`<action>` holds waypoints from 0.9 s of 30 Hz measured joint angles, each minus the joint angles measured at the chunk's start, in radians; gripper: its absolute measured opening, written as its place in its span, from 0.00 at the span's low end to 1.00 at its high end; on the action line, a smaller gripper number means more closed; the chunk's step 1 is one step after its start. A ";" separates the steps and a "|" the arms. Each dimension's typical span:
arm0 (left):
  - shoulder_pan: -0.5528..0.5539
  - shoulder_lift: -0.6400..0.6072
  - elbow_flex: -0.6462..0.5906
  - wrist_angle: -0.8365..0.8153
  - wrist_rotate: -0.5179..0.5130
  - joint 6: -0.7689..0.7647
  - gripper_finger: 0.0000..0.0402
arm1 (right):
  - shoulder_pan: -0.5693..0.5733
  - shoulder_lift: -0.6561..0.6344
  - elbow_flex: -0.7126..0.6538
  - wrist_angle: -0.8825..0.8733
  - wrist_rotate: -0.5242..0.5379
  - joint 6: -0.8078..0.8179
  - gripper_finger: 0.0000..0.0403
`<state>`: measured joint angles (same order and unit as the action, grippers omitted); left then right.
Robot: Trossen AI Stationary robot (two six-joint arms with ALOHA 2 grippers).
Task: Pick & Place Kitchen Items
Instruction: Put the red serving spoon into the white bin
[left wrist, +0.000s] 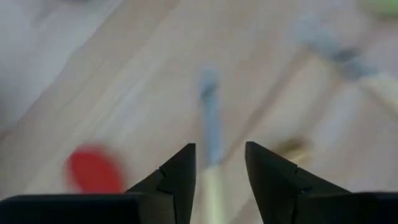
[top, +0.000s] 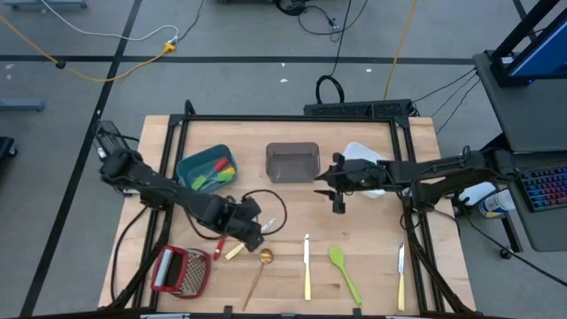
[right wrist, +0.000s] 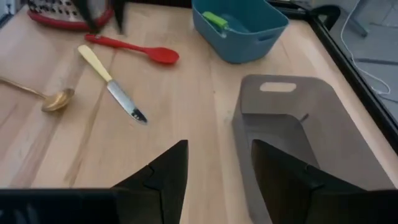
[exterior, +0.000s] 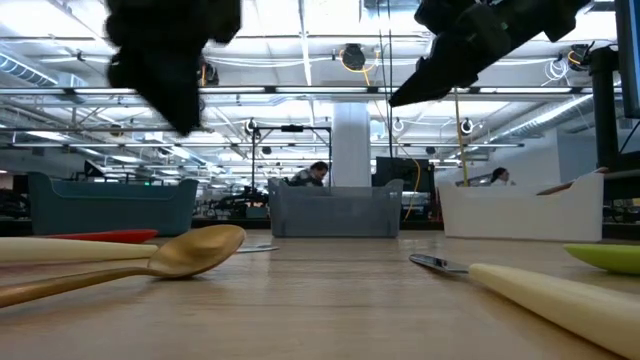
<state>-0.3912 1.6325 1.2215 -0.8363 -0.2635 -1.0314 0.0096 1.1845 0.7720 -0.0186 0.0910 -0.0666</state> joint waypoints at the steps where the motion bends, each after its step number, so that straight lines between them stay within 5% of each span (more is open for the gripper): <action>1: 0.004 0.008 -0.002 -0.043 0.000 -0.042 0.36 | 0.005 0.000 -0.006 0.006 0.000 0.000 0.42; 6: 0.025 0.046 -0.034 -0.176 0.001 -0.233 0.36 | 0.024 0.000 -0.042 0.007 0.001 0.002 0.42; 15: 0.061 0.059 -0.186 -0.150 0.169 -0.403 0.36 | 0.039 0.000 -0.073 0.007 0.012 0.002 0.42; 27: 0.063 0.054 -0.325 0.083 0.223 -0.378 0.34 | 0.038 0.000 -0.073 0.060 0.012 0.002 0.42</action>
<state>-0.3283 1.6862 0.8967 -0.7533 -0.0401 -1.4094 0.0479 1.1847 0.6991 0.0411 0.1028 -0.0650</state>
